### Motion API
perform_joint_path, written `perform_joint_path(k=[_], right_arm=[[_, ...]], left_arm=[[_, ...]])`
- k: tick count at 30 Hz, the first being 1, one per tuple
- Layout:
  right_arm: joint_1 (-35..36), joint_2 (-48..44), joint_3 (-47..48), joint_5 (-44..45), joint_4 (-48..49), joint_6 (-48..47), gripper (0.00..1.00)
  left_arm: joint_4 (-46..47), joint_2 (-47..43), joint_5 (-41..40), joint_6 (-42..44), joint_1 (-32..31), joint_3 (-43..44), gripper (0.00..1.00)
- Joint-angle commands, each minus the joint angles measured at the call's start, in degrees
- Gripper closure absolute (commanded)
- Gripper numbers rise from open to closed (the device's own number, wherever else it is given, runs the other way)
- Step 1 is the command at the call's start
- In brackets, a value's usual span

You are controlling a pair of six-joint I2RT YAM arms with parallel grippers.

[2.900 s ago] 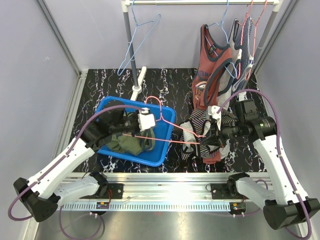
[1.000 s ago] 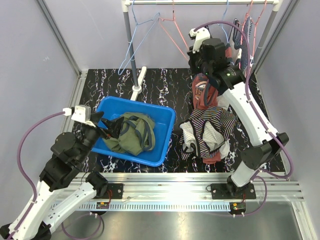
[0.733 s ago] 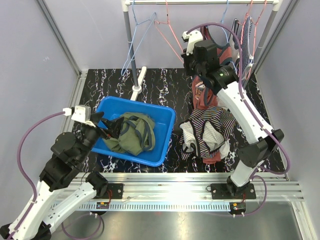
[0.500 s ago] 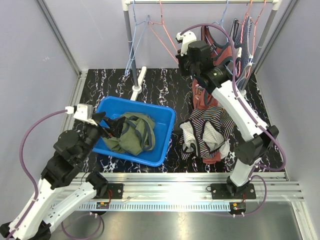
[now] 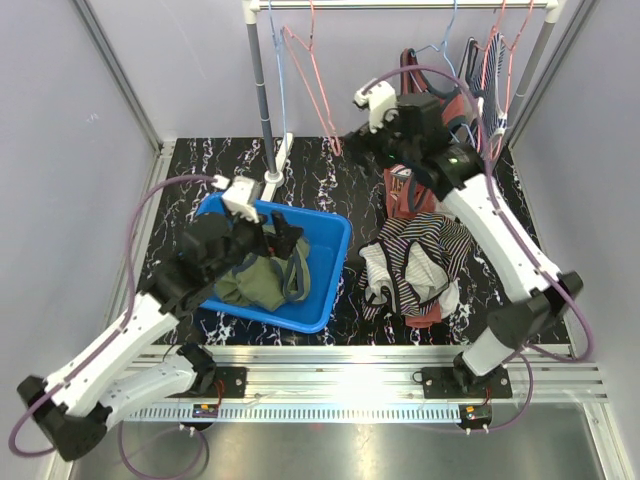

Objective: Remove the tank top from the hanger

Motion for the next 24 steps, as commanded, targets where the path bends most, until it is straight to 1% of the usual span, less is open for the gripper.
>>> perform_joint_path(k=[1,2,3,4,5,6,7,8,9,10,11,12,13,14,15,16,18,20,21,23,24], right_arm=[[-9.09,-9.96,-1.35,-18.35,-7.06,-5.85,0.0],[-11.49,-11.19,-2.48,-22.5,-9.0,-6.55,0.0],[-13.08,-14.07,-3.45,-28.11,-12.15,-8.47,0.0],[-15.88,-15.67,-6.68,-30.69,-13.84,-10.23,0.0],[-16.43,-17.77,-8.89,-32.11,-15.25,-11.99,0.0],[-16.78,-22.41,-11.61,-34.12,-16.3,-14.18,0.0],[-17.66,-24.98,-17.55,-34.58,-16.4,-14.46,0.0],[-18.62,-27.44,-20.39,-34.58,-15.71,-13.86,0.0],[-19.85,-31.55,-22.95,-34.41,-14.57,-11.85,0.0],[-21.34,-33.25,-27.23,-33.8,-14.03,-10.44,0.0],[-24.58,-34.83,-28.93,-32.58,-13.51,-8.95,0.0],[-26.18,-37.19,-30.43,-29.69,-12.63,-6.32,0.0],[-27.67,-38.09,-32.97,-28.1,-12.36,-5.08,0.0],[-29.6,-39.23,-34.21,-26.43,-11.92,-3.76,0.0],[-30.58,-41.15,-35.27,-23.89,-11.05,-1.22,0.0],[-30.59,-42.04,-37.36,-23.25,-10.69,-0.59,0.0],[-33.48,-44.76,-39.22,-21.85,-9.73,2.39,0.0],[-34.27,-46.18,-41.6,-21.23,-9.37,3.72,0.0],[-34.97,-47.05,-42.39,-20.27,-8.85,5.47,0.0],[-35.77,-47.76,-44.41,-20.26,-8.76,6.36,0.0],[-36.03,-48.29,-45.03,-20.26,-8.41,7.41,0.0]], left_arm=[[8.18,6.05,5.74,0.99,-4.61,6.4,0.01],[8.54,7.98,5.74,1.17,-7.5,7.37,0.01],[8.63,9.65,5.4,1.17,-9.01,8.25,0.01],[9.5,13.06,5.3,1.17,-10.5,9.83,0.01],[10.03,14.57,4.96,1.26,-13.74,10.36,0.01],[10.55,16.24,4.87,1.52,-15.51,10.98,0.01],[11.34,19.91,3.21,1.17,-17.27,12.46,0.01],[11.26,21.87,2.85,0.3,-19.9,13.52,0.01],[9.96,24.41,1.89,-1.19,-20.88,14.75,0.01],[8.55,26.7,1.18,-5.81,-21.76,18.16,0.01],[6.62,31.59,-0.31,-9.08,-23.34,20.19,0.01],[1.04,33.9,-3.02,-16.25,-23.79,22.39,0.01],[-1.37,36.19,-3.39,-20.06,-23.88,26.24,0.01],[-3.74,40.56,-3.92,-24.19,-24.05,27.76,0.01],[-7.51,42.43,-3.84,-31.02,-23.97,29.08,0.01],[-8.5,44.28,-3.31,-33.26,-24.14,30.74,0.01],[-9.82,47.71,-2.79,-37.48,-24.49,31.46,0.01],[-10.09,49.3,-2.43,-42.75,-24.58,31.64,0.01],[-11.83,51.39,-2.6,-46.08,-24.49,31.99,0.01],[-14.38,54.47,-2.52,-47.69,-24.49,34.79,0.01],[-17.71,57.89,-1.74,-48.31,-24.49,36.37,0.01]])
